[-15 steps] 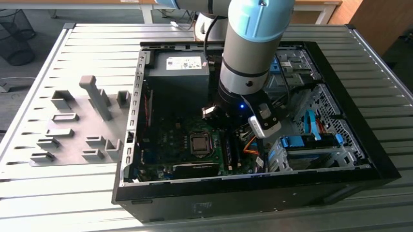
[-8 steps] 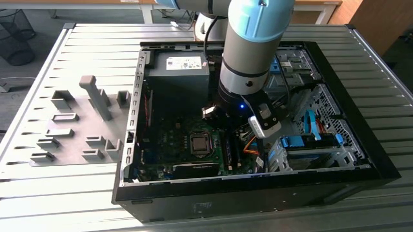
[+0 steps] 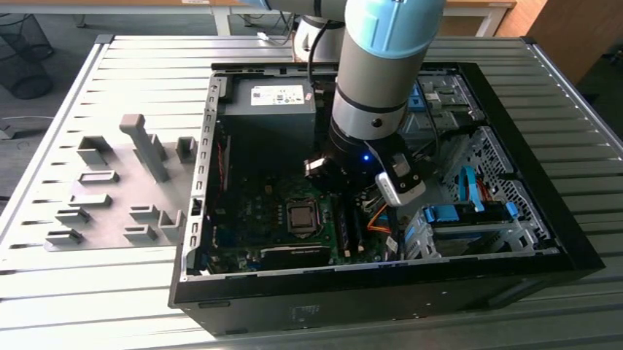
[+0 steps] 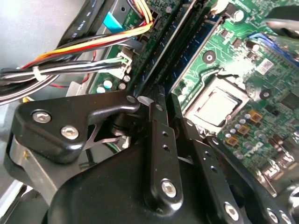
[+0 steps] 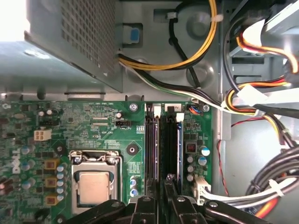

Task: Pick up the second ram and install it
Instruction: 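Insert the second ram into the second slot, then press down the second ram until it locks into place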

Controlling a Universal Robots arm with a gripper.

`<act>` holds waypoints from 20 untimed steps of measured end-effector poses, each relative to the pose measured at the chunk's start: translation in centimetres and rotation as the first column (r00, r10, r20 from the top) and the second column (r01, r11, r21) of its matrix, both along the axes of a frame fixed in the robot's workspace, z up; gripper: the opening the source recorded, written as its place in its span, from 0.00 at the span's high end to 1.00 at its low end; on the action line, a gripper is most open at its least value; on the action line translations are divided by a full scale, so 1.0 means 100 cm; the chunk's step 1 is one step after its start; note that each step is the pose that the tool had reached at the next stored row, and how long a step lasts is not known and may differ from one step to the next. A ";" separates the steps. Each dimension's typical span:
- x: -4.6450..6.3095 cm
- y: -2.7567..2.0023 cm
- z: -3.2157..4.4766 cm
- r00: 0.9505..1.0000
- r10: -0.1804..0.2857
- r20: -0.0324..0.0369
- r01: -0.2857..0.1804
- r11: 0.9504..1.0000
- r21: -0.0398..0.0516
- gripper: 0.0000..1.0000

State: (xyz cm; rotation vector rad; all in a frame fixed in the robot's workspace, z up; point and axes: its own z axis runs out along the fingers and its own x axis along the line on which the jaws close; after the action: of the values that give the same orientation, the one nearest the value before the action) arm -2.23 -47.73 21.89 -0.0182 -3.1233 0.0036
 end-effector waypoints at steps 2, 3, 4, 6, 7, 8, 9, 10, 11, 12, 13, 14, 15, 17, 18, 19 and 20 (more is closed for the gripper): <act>0.000 0.0000 0.0056 1.000 0.000 0.000 0.000 1.000 0.000 0.79; 0.000 0.0000 0.0088 1.000 0.000 0.000 0.000 1.000 0.000 0.79; 0.000 0.0000 0.0114 1.000 0.000 0.000 0.000 1.000 0.000 0.79; 0.000 0.0000 0.0123 1.000 0.000 0.000 0.000 1.000 0.000 0.80; 0.000 0.0000 0.0123 1.000 0.000 0.000 0.000 1.000 0.000 0.80; 0.000 0.0000 0.0124 1.000 0.000 0.000 0.000 1.000 0.000 0.87; 0.000 0.0000 0.0124 1.000 0.000 0.000 0.000 1.000 0.000 0.89; 0.000 0.0000 0.0126 1.000 0.000 0.000 0.000 1.000 0.000 0.89; 0.000 0.0000 0.0126 1.000 0.000 0.000 0.000 1.000 0.000 0.89; 0.000 0.0000 0.0126 1.000 0.000 0.000 0.000 1.000 0.000 0.89; 0.000 0.0000 0.0127 1.000 0.000 0.000 0.000 1.000 0.000 0.89; 0.000 0.0000 0.0127 1.000 0.000 0.000 0.000 1.000 0.000 0.89; 0.000 0.0000 0.0127 1.000 0.000 0.000 0.000 1.000 0.000 0.89; 0.000 0.0000 0.0117 1.000 0.000 0.000 0.000 1.000 0.000 0.89; 0.000 0.0000 0.0107 1.000 0.000 0.000 0.000 1.000 0.000 0.89; 0.000 0.0000 0.0095 1.000 0.000 0.000 0.000 1.000 0.000 0.89; 0.000 0.0000 0.0081 1.000 0.000 0.000 0.000 1.000 0.000 0.89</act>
State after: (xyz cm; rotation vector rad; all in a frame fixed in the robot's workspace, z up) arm -2.23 -47.73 22.70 -0.0181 -3.1233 0.0036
